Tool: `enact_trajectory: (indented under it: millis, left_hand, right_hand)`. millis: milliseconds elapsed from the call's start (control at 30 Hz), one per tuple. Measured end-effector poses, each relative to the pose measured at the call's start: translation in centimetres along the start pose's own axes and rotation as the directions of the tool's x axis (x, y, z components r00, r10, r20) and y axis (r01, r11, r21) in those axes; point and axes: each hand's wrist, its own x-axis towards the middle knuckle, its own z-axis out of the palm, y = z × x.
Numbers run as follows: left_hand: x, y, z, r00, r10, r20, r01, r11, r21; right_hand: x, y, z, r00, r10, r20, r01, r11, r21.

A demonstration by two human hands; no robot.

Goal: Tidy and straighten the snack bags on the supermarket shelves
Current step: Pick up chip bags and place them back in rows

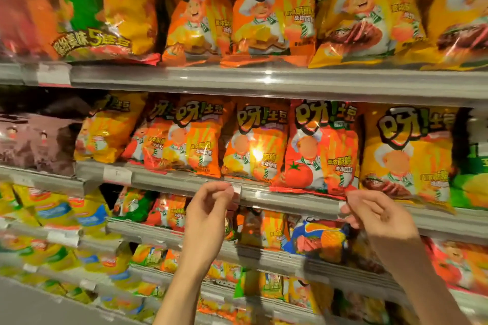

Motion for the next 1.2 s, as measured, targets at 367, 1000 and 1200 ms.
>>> enact_trajectory:
  millis: [367, 1000, 1200]
  left_hand:
    - [6.4, 0.9, -7.4, 0.970, 0.039, 0.241, -0.060, 0.995, 0.082]
    - [10.2, 3.4, 9.1, 0.789, 0.158, 0.594, -0.425, 0.839, 0.340]
    - [10.1, 3.5, 9.7, 0.825, 0.177, 0.537, -0.369, 0.888, 0.274]
  right_hand:
    - [-1.9, -3.8, 6.3, 0.966, -0.145, -0.214, 0.060, 0.931, -0.361]
    - [4.6, -5.1, 4.3, 0.976, -0.010, -0.217, -0.100, 0.867, -0.488]
    - [3.9, -6.6, 3.7, 0.989, 0.020, -0.149, -0.077, 0.918, -0.390]
